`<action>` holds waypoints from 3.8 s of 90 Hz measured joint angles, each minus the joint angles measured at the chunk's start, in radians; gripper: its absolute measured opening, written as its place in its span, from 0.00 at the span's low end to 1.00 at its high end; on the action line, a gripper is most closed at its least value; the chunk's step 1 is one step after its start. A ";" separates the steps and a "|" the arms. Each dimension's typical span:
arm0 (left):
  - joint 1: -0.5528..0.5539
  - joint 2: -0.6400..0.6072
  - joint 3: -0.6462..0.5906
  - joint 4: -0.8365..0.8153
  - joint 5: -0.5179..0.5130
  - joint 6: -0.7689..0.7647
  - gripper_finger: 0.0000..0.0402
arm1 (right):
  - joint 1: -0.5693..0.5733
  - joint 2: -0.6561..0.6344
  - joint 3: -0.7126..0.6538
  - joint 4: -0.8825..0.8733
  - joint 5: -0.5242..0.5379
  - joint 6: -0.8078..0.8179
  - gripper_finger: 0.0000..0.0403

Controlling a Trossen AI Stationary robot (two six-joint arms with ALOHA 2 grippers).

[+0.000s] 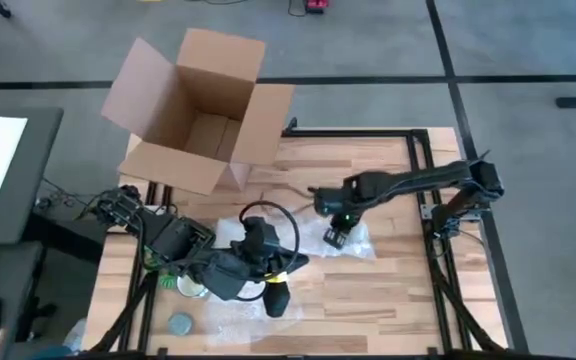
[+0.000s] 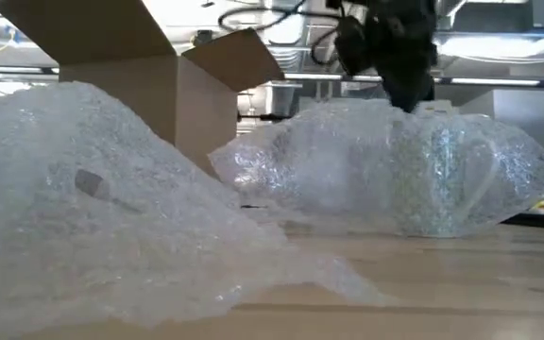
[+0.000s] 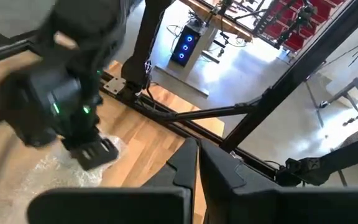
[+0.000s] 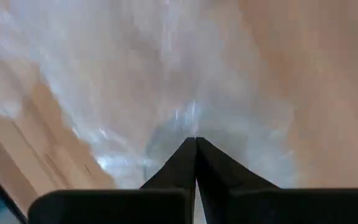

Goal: Wrap mug
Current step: Wrap the green mug with bubble wrap

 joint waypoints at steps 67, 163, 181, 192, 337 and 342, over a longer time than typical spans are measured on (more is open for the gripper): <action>-0.006 0.000 0.000 0.000 0.013 0.003 0.00 | 0.048 -0.032 0.208 -0.237 0.046 0.002 0.00; -0.006 0.000 0.000 0.000 0.010 -0.001 0.00 | 0.054 0.002 -0.179 0.150 0.072 0.084 0.00; -0.006 0.000 0.000 0.000 0.010 -0.001 0.00 | 0.054 -0.039 -0.020 -0.032 0.024 0.034 0.00; -0.006 0.000 0.000 0.000 0.010 -0.001 0.00 | 0.054 -0.048 0.063 -0.145 -0.063 0.027 0.00; -0.006 0.000 0.000 0.001 0.010 -0.002 0.00 | 0.017 -0.096 0.166 -0.083 -0.010 -0.009 0.00; -0.006 0.000 0.000 0.000 0.010 -0.003 0.00 | 0.007 -0.096 0.150 -0.020 -0.001 -0.007 0.00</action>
